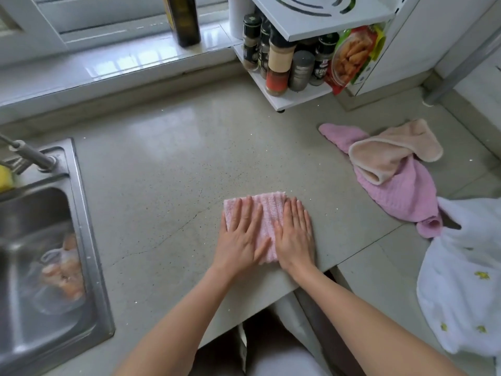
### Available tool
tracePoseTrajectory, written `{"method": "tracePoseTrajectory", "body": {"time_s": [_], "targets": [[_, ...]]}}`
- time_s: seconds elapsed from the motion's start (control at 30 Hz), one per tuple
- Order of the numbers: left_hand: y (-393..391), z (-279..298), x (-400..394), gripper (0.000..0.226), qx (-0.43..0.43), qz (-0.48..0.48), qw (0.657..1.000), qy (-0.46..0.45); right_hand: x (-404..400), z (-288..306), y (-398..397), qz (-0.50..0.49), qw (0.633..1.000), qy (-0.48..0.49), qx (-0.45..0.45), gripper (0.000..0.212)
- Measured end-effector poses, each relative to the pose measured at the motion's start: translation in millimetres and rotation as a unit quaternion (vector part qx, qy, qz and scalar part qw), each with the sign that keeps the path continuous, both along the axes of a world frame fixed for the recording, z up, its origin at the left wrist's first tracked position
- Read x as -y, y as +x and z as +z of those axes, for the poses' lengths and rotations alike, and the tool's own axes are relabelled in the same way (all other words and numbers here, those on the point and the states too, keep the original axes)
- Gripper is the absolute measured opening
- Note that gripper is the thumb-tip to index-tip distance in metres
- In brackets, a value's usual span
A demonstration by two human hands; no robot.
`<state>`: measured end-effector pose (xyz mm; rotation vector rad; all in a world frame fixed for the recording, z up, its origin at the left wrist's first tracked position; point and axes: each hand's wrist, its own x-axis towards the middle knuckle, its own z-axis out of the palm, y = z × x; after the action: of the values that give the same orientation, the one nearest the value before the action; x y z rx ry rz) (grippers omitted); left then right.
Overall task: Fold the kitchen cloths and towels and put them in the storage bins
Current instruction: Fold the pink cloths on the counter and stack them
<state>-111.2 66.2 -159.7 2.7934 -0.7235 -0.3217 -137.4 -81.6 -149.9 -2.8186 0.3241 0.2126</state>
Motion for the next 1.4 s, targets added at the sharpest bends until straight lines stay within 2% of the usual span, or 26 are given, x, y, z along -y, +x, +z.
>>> {"method": "tracePoseTrajectory", "body": {"time_s": [0.17, 0.3, 0.5, 0.67, 0.77, 0.83, 0.9, 1.0, 1.13, 1.23, 1.3, 1.4], "targets": [[50, 11, -26, 0.083, -0.012, 0.067, 0.998, -0.012, -25, 5, 68, 0.061, 0.998, 0.022, 0.013, 0.077], [98, 25, -45, 0.090, -0.010, 0.134, 0.990, 0.046, -48, 7, 136, 0.120, 0.992, 0.027, 0.003, 0.062], [160, 30, -61, 0.093, 0.000, 0.175, 0.981, 0.088, -62, 4, 219, 0.197, 0.980, -0.010, -0.004, 0.060], [191, 29, -61, 0.070, 0.002, 0.192, 0.976, 0.099, -66, 4, 256, 0.210, 0.978, -0.011, -0.011, 0.059], [193, 31, -59, 0.068, -0.005, 0.187, 0.976, 0.110, -63, 7, 256, 0.216, 0.976, 0.026, -0.029, 0.060], [192, 36, -56, 0.066, -0.018, 0.209, 0.974, 0.091, -57, 16, 250, 0.230, 0.970, 0.070, -0.026, 0.058], [189, 45, -46, 0.059, -0.012, 0.220, 0.975, 0.034, -42, 31, 232, 0.247, 0.965, 0.087, 0.007, 0.044], [180, 66, -11, 0.049, -0.012, 0.128, 0.990, -0.054, 3, 50, 190, 0.230, 0.967, 0.080, 0.070, 0.027], [164, 91, 64, 0.039, -0.046, -0.049, 0.998, -0.002, 101, 65, 150, 0.120, 0.982, 0.022, 0.142, 0.024], [155, 105, 119, 0.042, -0.046, -0.133, 0.990, 0.026, 187, 80, 134, 0.016, 0.991, -0.066, 0.114, 0.021], [151, 108, 150, 0.043, -0.043, -0.157, 0.986, 0.024, 238, 88, 117, -0.018, 0.987, -0.141, 0.074, 0.028], [155, 109, 188, 0.048, -0.045, -0.168, 0.985, -0.001, 284, 95, 91, -0.049, 0.982, -0.180, 0.039, 0.037]]}}
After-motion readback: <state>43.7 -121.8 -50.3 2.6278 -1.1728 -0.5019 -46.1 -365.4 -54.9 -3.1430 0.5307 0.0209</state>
